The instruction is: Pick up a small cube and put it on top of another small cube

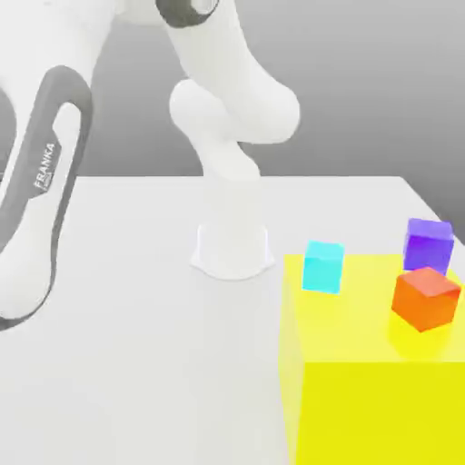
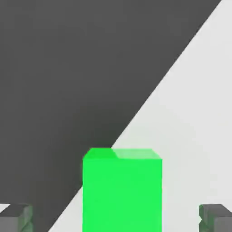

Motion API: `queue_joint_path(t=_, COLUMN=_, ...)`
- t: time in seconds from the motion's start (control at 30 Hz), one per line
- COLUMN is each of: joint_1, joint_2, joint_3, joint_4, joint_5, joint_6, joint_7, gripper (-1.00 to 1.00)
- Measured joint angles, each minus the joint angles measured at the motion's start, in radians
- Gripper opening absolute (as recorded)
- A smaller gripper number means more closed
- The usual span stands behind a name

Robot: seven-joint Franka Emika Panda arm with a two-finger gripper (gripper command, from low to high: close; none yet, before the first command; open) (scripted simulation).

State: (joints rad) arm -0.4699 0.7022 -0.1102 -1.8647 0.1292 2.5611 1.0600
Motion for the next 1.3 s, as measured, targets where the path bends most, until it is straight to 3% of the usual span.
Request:
queue_joint_path(t=0.23, joint_1=0.0, joint_2=0.004, joint_3=-0.001, joint_4=0.001, joint_5=0.005, joint_6=0.003, joint_7=-0.004, gripper=-1.0)
queue_joint_path(t=0.37, joint_1=0.025, joint_2=-0.117, joint_3=-0.013, joint_4=-0.031, joint_5=-0.011, joint_6=-0.086, joint_7=0.008, gripper=-1.0)
queue_joint_path(t=0.8, joint_1=0.342, joint_2=-0.549, joint_3=0.209, joint_4=-0.204, joint_5=-0.085, joint_6=-0.326, joint_7=0.089, gripper=-1.0)
queue_joint_path(t=1.03, joint_1=0.628, joint_2=-0.819, joint_3=0.36, joint_4=-0.31, joint_5=-0.081, joint_6=-0.496, joint_7=0.12, gripper=-1.0)
queue_joint_path(t=1.17, joint_1=0.639, joint_2=-0.793, joint_3=0.378, joint_4=-0.403, joint_5=-0.093, joint_6=-0.381, joint_7=0.135, gripper=-1.0)
queue_joint_path(t=1.2, joint_1=0.638, joint_2=-0.785, joint_3=0.381, joint_4=-0.415, joint_5=-0.095, joint_6=-0.361, joint_7=0.137, gripper=1.0)
queue_joint_path(t=1.3, joint_1=0.638, joint_2=-0.785, joint_3=0.381, joint_4=-0.415, joint_5=-0.095, joint_6=-0.361, joint_7=0.137, gripper=1.0)
